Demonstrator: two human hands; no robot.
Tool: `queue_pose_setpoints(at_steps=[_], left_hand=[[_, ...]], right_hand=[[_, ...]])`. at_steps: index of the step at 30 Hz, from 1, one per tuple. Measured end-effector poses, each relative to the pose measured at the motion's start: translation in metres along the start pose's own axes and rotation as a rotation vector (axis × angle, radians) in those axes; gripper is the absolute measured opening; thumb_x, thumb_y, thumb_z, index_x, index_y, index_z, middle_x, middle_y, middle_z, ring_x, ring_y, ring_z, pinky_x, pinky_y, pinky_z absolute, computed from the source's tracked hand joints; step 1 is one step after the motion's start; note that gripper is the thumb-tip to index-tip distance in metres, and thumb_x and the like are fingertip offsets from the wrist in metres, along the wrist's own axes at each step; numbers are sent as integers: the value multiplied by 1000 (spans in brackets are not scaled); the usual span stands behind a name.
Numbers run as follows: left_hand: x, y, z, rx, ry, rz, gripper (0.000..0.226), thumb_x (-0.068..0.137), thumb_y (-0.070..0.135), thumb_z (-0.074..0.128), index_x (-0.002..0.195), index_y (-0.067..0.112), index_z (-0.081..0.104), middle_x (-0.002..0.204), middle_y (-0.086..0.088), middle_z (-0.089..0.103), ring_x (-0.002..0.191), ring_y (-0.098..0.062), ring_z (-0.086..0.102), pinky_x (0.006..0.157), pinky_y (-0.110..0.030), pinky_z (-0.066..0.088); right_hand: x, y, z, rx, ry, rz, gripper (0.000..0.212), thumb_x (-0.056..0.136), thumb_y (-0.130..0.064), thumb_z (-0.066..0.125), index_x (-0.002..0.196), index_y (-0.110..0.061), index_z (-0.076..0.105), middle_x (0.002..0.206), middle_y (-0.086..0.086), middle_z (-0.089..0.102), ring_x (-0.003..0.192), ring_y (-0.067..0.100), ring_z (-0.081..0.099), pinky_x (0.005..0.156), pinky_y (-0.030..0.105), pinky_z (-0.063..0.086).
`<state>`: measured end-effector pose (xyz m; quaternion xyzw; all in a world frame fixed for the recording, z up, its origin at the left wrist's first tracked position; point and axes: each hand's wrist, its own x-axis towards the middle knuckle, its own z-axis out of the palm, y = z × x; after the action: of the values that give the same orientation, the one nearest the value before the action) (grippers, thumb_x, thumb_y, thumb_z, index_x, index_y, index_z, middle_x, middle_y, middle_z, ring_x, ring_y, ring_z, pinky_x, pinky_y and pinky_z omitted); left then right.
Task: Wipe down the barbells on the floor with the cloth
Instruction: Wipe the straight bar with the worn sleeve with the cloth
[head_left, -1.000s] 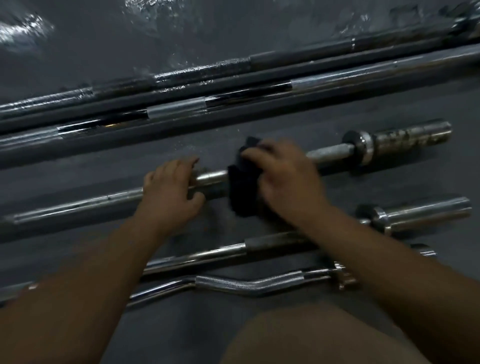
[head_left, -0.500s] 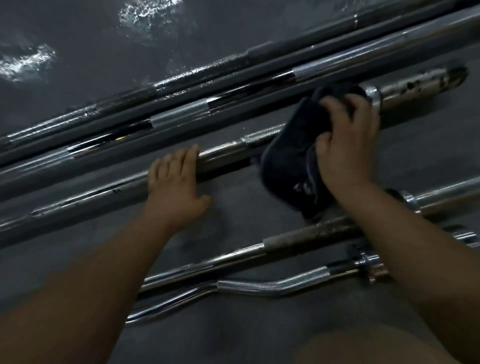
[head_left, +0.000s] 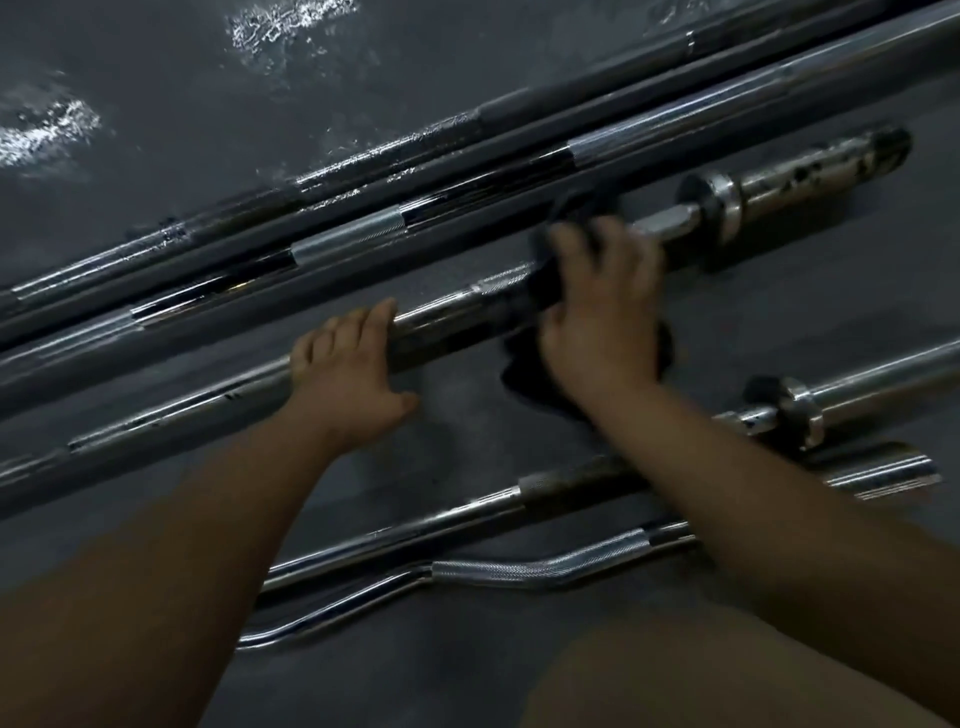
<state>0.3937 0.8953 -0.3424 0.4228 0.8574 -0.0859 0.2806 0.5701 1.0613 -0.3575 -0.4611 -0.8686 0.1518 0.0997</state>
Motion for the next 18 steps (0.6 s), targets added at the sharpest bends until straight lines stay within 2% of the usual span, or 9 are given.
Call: queue_pose_setpoints(at_steps=[3, 5, 6, 8, 10, 11, 15, 16, 18], left_hand=[[4, 1, -13, -21, -55, -37, 107, 63, 64, 52, 154, 33, 5, 160, -4, 19, 145, -26, 20, 116, -41, 11], [0, 4, -10, -13, -62, -32, 108, 63, 64, 51, 154, 33, 3, 160, -5, 17, 146, -27, 17, 117, -41, 9], [-3, 5, -5, -3, -41, -25, 109, 63, 64, 52, 154, 33, 2, 160, -5, 16, 146, -27, 15, 117, -41, 7], [-10, 5, 6, 3, 26, -21, 110, 69, 61, 61, 154, 32, -1, 160, -5, 11, 147, -26, 8, 118, -43, 2], [-13, 8, 8, 2, 35, -25, 110, 73, 53, 68, 154, 31, -3, 161, -5, 7, 148, -25, 3, 118, -43, -2], [-14, 9, 7, 0, 30, -19, 110, 74, 53, 68, 154, 30, -4, 161, -5, 5, 149, -25, 1, 119, -44, -3], [-26, 9, 0, -36, -30, 7, 112, 64, 62, 48, 154, 31, -11, 164, -1, -3, 150, -23, -4, 120, -43, -2], [-32, 10, 1, -42, -46, 22, 112, 62, 61, 45, 154, 31, -11, 164, 0, -5, 150, -22, -4, 120, -43, -1], [-45, 11, 5, -67, -52, 46, 110, 64, 59, 43, 155, 28, -9, 164, -1, -4, 150, -22, -3, 121, -43, 1]], right_hand=[[-37, -36, 9, 73, -237, -563, 46, 74, -15, 61, 118, -28, 66, 125, 5, 58, 106, 36, 52, 80, 45, 48], [-29, -16, -3, 105, -222, -724, 39, 79, -14, 59, 113, -26, 71, 121, 6, 63, 105, 35, 56, 83, 44, 48], [-16, 0, -11, 133, -142, -600, 43, 79, -12, 54, 117, -23, 70, 124, 9, 62, 109, 36, 56, 90, 44, 46], [15, 28, -24, 145, 50, -143, 58, 75, -8, 51, 130, -20, 62, 137, 15, 52, 123, 36, 46, 105, 43, 38], [21, 25, -19, 0, 89, 142, 65, 75, -10, 51, 139, -22, 53, 147, 16, 42, 131, 41, 36, 109, 47, 34], [12, 14, -11, -29, 49, 122, 65, 74, -11, 51, 137, -23, 54, 147, 16, 42, 130, 44, 37, 106, 48, 36], [-23, -7, -22, 220, -305, -352, 56, 69, -4, 61, 121, -26, 68, 131, 6, 55, 113, 36, 48, 92, 46, 50], [-17, 2, -36, 248, -310, -382, 56, 69, -3, 60, 119, -25, 69, 128, 6, 56, 113, 35, 50, 93, 46, 50], [5, 29, -56, 268, -133, -207, 58, 69, -5, 56, 123, -22, 66, 128, 11, 56, 115, 35, 52, 102, 44, 44]])
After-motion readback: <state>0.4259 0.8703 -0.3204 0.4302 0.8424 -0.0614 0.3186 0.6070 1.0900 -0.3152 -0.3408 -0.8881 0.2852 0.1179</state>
